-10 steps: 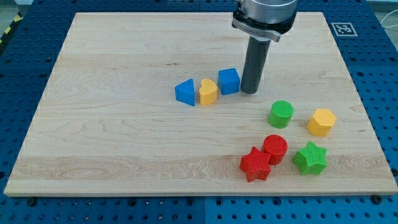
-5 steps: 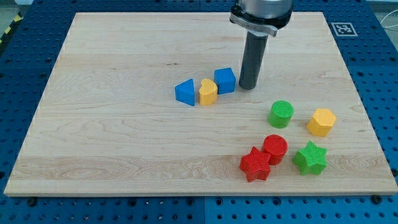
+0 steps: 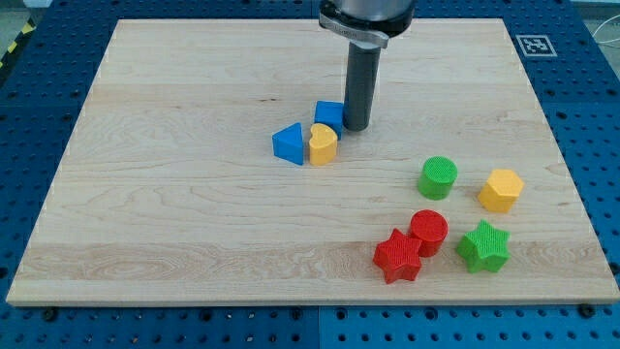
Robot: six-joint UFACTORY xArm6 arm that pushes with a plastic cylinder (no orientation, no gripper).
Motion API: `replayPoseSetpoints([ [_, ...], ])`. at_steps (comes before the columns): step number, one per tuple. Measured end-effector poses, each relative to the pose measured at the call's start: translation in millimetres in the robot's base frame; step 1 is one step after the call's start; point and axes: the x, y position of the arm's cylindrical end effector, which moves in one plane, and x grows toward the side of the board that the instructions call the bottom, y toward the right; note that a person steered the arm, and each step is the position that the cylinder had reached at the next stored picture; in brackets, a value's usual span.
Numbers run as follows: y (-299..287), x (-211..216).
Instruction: Push the blue cube closer to the blue triangle and yellow heart
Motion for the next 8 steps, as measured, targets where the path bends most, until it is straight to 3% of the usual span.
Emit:
replayPoseSetpoints([
  [6, -35, -8],
  [8, 66, -3],
])
